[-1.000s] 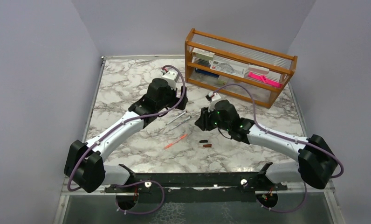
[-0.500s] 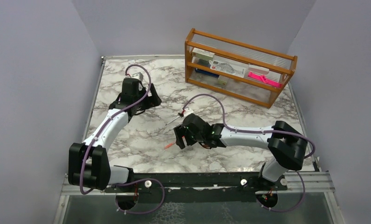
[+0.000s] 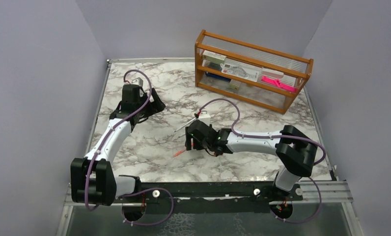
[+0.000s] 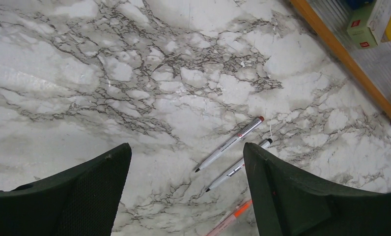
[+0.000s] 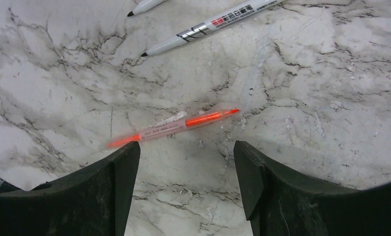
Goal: Insert the pens into the pen caps
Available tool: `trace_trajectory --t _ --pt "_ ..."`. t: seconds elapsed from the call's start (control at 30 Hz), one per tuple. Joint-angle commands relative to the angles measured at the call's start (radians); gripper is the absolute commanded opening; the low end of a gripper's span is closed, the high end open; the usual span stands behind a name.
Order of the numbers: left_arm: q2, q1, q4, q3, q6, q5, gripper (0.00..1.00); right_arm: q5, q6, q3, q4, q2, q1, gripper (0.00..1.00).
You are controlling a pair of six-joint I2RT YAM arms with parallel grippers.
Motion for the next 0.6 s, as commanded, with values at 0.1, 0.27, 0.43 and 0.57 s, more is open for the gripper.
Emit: trace_trajectory --t 0.1,0.27,0.43,0.57 --pt "-0.132 0.03 0.041 -0.069 -0.013 -0.075 0.85 0.177 0.343 0.132 -0.267 0.073 0.01 0.73" --pt "-0.129 0.036 0.038 -0.083 -0.006 -0.076 0.84 0.126 0.462 0.258 -0.44 0.171 0.009 0.71" --pt "-0.14 0.042 0.037 -0.102 -0.003 -0.071 0.84 0.093 0.54 0.337 -0.531 0.238 0.01 0.64" --pt "-0.153 0.044 0.036 -0.107 0.012 -0.076 0.84 0.074 0.562 0.337 -0.526 0.25 0.01 0.6"
